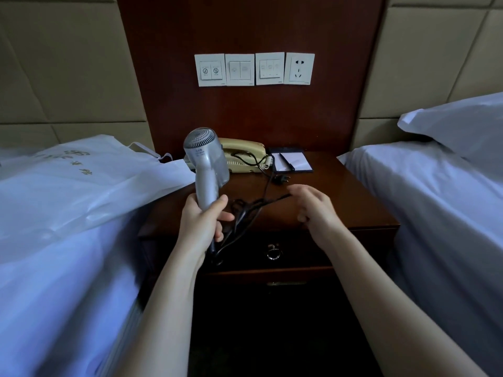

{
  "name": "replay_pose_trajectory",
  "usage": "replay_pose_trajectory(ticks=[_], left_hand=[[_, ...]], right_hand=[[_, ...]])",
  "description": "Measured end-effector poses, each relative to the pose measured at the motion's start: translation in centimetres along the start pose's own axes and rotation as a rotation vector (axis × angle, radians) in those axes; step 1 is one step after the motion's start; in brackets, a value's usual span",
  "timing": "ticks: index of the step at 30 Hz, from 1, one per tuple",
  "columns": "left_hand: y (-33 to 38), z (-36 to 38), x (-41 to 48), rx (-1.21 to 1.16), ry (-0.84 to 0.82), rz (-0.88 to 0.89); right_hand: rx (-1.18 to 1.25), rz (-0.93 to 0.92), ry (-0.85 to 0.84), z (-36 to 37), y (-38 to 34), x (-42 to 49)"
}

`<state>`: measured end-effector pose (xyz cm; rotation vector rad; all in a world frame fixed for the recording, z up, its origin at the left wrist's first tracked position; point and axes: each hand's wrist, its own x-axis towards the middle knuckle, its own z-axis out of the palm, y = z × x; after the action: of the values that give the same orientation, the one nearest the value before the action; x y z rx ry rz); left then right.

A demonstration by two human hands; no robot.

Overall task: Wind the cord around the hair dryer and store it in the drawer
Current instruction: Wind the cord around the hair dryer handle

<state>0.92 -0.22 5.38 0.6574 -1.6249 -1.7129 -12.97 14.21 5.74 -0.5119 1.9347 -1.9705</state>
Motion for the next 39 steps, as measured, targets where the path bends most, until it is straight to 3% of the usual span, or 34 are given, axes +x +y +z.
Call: replay_pose_trajectory(ticks=[3,6,9,12,14,15,17,18,20,23,25,27,30,32,35,39], left_hand=[[-0.2,-0.1,0.3,-0.038,0.047,-0.020],[-0.3,-0.1,0.4,-0.074,0.071,-0.024],[-0.1,0.1,0.4,-0.130,0.077,-0.034],[0.3,0.7,0.1,-0.196,0.039,-0.063],[0.7,1.3,-0.2,-0.229,0.011,-0.085],[0.9,1.5,-0.4,-0.248,-0.002,-0.092],[1.1,1.9,-0.6,-0.285,-0.018,-0.091],[1.2,2.1,-0.6,-0.302,-0.021,-0.087],[1.4,2.1,-0.7,-0.329,-0.025,-0.080],[1.7,1.6,-0.6,-0.352,-0.018,-0.057],[1.7,0.9,-0.6,-0.320,0.000,-0.033],[1.5,0.1,-0.4,-0.257,0.019,-0.002],[1.1,-1.2,0.0,-0.187,0.029,0.009],[0.8,-1.7,0.2,-0.127,0.002,-0.005],[0.5,-1.6,-0.1,0.015,-0.066,-0.024],[0.7,-0.9,-0.5,0.092,-0.123,-0.019]], right_hand=[[-0.094,-0.038,0.148,-1.6,0.7,0.8],[-0.438,-0.185,0.313,-2.9,1.9,0.7],[-0.839,-0.341,0.375,-2.6,2.5,0.6],[-1.053,-0.703,0.339,-0.4,1.9,-0.3],[-1.048,-0.908,0.146,1.5,1.7,-1.4],[-0.992,-0.919,-0.030,2.6,1.6,-2.1],[-0.797,-0.754,-0.399,4.2,1.1,-3.7],[-0.720,-0.650,-0.518,4.6,1.2,-4.3],[-0.778,-0.591,-0.594,5.0,2.0,-4.4],[-1.069,-0.723,-0.540,4.6,3.2,-3.4],[-1.093,-0.743,-0.424,3.5,3.1,-2.3],[-1.036,-0.618,-0.359,1.4,2.0,-1.4],[-0.934,-0.401,-0.501,-1.1,0.0,-0.6],[-0.945,-0.367,-0.561,-1.4,-1.0,-0.4],[-1.006,-0.446,-0.482,-1.4,-1.7,0.3],[-1.204,-0.650,-0.223,-2.0,-1.7,0.7]])
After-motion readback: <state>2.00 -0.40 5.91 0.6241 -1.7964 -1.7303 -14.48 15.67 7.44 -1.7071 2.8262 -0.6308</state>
